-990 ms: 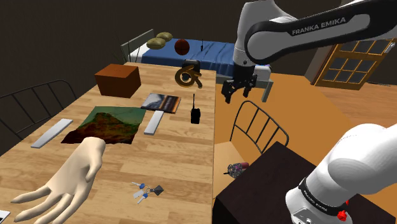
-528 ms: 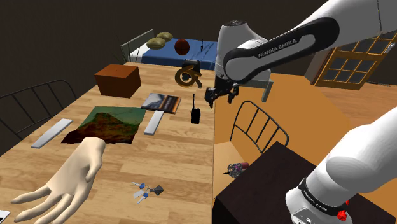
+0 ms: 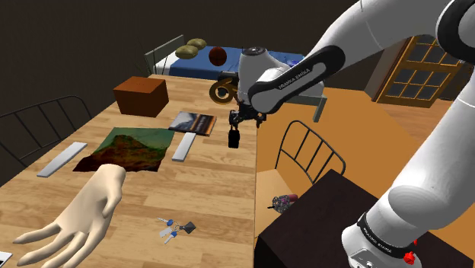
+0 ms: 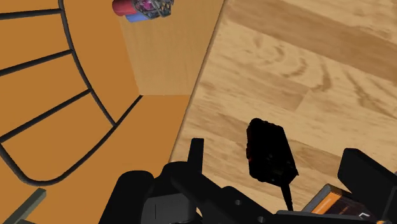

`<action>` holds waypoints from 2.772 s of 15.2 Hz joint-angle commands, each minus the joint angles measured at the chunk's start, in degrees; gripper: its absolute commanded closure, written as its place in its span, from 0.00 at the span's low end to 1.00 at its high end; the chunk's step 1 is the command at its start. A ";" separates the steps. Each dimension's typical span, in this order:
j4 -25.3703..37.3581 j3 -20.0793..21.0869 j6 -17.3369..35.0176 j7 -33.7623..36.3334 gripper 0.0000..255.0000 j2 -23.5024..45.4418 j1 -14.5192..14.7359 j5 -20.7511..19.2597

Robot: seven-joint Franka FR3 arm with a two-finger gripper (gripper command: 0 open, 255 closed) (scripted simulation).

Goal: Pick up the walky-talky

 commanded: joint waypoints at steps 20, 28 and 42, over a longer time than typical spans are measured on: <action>17.62 -7.07 6.43 21.70 1.00 24.04 5.06 -15.52; 17.61 -7.07 6.42 21.71 1.00 24.03 5.06 -15.52; 17.99 -4.42 -0.69 16.45 1.00 16.65 3.43 -10.50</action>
